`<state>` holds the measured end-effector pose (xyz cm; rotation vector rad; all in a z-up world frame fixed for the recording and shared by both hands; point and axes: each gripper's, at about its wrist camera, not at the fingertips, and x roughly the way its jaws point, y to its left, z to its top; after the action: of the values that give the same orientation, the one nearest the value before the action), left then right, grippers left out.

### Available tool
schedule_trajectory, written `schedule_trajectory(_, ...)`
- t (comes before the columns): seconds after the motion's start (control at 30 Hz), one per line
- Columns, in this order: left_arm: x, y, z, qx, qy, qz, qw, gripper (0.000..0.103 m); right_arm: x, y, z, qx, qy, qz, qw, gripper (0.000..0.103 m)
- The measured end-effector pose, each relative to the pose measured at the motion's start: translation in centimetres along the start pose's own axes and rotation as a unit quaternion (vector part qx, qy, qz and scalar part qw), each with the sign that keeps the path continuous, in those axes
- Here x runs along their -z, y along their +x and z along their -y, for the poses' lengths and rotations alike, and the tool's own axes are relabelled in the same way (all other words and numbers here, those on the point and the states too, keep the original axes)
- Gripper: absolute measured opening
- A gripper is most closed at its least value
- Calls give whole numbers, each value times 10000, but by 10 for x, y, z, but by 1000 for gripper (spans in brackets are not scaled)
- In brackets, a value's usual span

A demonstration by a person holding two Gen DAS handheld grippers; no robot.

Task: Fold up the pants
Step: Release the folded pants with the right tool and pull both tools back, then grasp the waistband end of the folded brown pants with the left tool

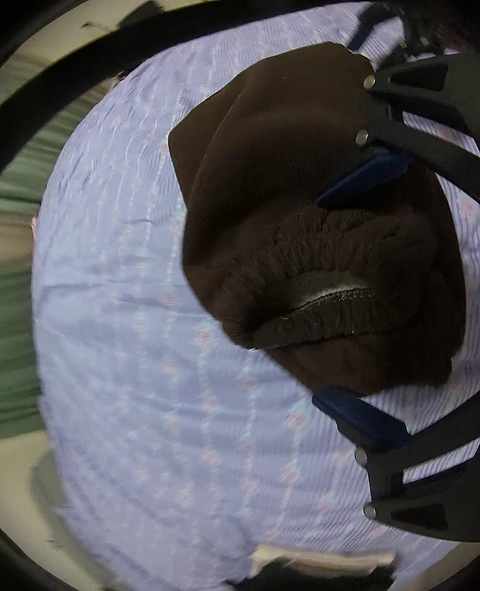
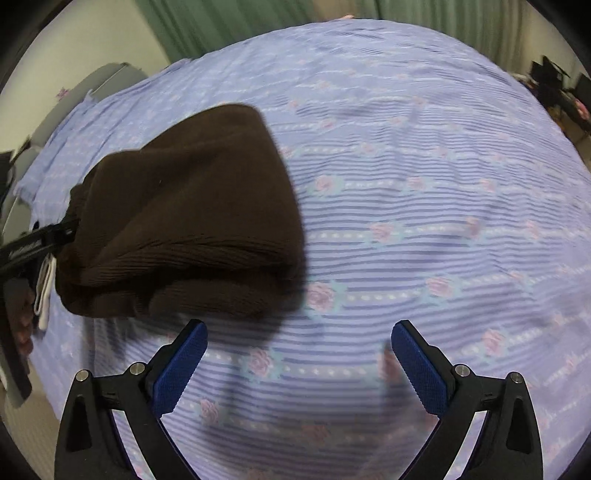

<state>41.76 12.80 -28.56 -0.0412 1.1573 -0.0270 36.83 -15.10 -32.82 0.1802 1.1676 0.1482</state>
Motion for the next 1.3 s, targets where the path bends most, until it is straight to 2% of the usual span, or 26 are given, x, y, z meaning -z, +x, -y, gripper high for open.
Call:
schedule_trajectory(0.07, 1, -2, -6, 175, -276, 41, 9995, 38, 0, 5, -4, -27, -81, -5, 10000, 91)
schedule_trajectory(0.13, 1, -18, -12, 383, -511, 185, 9978, 33, -6, 6, -8, 120, -190, 84, 9997, 86)
schedule_trajectory(0.17, 3, -37, -16, 546, -657, 423, 9954, 32, -9, 5, -11, 174, -213, 157, 9995, 85)
schedule_trajectory(0.27, 15, -79, -21, 693, -727, 852, 9913, 32, -14, -13, -14, 254, -231, 486, 9982, 85)
schedule_trajectory(0.37, 30, -91, -34, 465, -815, 802, 9924, 37, -17, -25, -27, 295, -377, 740, 9961, 85)
schedule_trajectory(0.43, 37, -82, -49, 280, -930, 591, 9935, 43, -15, -28, -39, 364, -567, 838, 9942, 85)
schedule_trajectory(0.5, 47, -68, -67, 286, -1286, 279, 9909, 45, -13, -27, -51, 433, -739, 903, 9922, 85)
schedule_trajectory(0.57, 58, -55, -80, 390, -1632, 47, 9858, 56, -11, -24, -61, 531, -915, 930, 9900, 85)
schedule_trajectory(0.83, 79, -19, -79, 546, -1967, -395, 9782, 77, -8, -23, -62, 650, -983, 880, 9891, 85)
schedule_trajectory(0.93, 88, 0, -87, 800, -2312, -461, 9685, 83, -11, -18, -56, 619, -941, 835, 9901, 85)
schedule_trajectory(1.03, 101, 18, -96, 1381, -2982, -565, 9428, 84, -11, -13, -55, 696, -979, 840, 9892, 85)
schedule_trajectory(1.07, 106, 24, -98, 1602, -3205, -598, 9317, 83, -10, -11, -55, 729, -998, 832, 9888, 85)
schedule_trajectory(1.1, 110, 29, -100, 1801, -3363, -608, 9224, 79, -10, -9, -55, 759, -1014, 823, 9885, 85)
schedule_trajectory(1.13, 113, 30, -100, 1995, -3471, -573, 9146, 66, -10, -8, -55, 784, -1028, 825, 9882, 85)
schedule_trajectory(1.17, 114, 27, -100, 2019, -3521, -548, 9123, 61, -10, -7, -56, 802, -1055, 811, 9879, 85)
schedule_trajectory(1.2, 115, 23, -99, 1989, -3470, -484, 9153, 57, -10, -6, -56, 789, -1073, 785, 9880, 85)
schedule_trajectory(1.23, 112, 11, -96, 1898, -3314, -396, 9234, 51, -10, -6, -55, 755, -1075, 788, 9882, 85)
schedule_trajectory(1.3, 105, -11, -89, 1751, -3013, -234, 9370, 47, -10, -9, -53, 728, -1085, 786, 9883, 85)
